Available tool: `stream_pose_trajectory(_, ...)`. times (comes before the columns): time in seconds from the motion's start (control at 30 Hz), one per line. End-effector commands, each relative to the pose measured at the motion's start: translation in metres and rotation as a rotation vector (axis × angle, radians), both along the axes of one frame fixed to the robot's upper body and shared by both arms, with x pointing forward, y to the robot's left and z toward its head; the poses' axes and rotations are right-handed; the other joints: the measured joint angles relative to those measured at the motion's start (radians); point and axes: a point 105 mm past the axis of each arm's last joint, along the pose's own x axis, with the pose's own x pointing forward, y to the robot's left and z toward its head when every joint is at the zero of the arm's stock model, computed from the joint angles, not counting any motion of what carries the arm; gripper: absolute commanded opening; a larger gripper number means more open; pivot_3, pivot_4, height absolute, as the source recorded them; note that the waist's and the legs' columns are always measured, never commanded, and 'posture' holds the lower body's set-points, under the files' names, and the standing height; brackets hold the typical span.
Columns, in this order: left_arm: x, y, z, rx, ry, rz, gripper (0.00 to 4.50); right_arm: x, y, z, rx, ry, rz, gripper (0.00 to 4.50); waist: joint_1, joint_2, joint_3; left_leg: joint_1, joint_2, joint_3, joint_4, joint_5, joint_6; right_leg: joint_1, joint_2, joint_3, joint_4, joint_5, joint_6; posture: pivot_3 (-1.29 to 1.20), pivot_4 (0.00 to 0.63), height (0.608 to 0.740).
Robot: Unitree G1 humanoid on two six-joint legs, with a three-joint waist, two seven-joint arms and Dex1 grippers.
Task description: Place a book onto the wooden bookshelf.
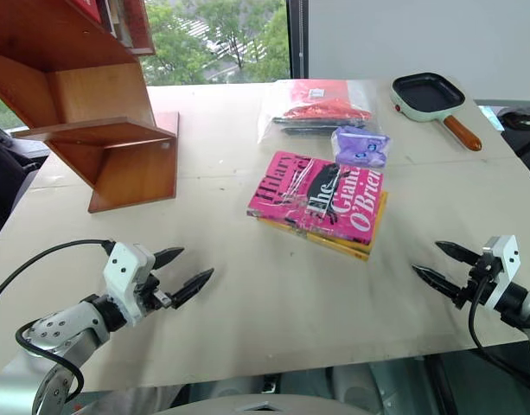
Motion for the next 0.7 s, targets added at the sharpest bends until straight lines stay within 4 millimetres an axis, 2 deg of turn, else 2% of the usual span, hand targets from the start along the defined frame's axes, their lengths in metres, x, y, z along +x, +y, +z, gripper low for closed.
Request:
stream_pose_trajectory(0.03,0.000,-0.002,0.001,0.013,-0.028,-0.027,4.45,-0.001,-0.004,0.004,-0.022,-0.042,0.022,4.50,0.001,0.000,0.000,0.000,0.000,0.000,0.000,0.000,0.000,0.000,0.000,0.000,0.000,0.000,0.001,0.00,0.150,0.740)
stream_pose_trajectory(0.4,0.008,-0.003,0.004,0.010,-0.049,-0.039,4.45,0.006,-0.007,0.001,-0.046,-0.031,0.001,4.50,0.008,0.000,0.000,0.000,-0.002,0.004,0.001,-0.005,0.004,0.002,-0.005,0.001,-0.004,-0.002,0.001,0.00,0.150,0.740)
stream_pose_trajectory(0.7,0.010,-0.005,0.004,0.014,-0.050,-0.058,4.45,0.018,-0.009,0.010,-0.027,-0.059,-0.051,4.50,0.007,0.000,0.000,0.000,-0.001,0.004,0.001,-0.005,0.004,0.001,-0.003,0.001,-0.004,-0.002,0.001,0.00,0.150,0.740)
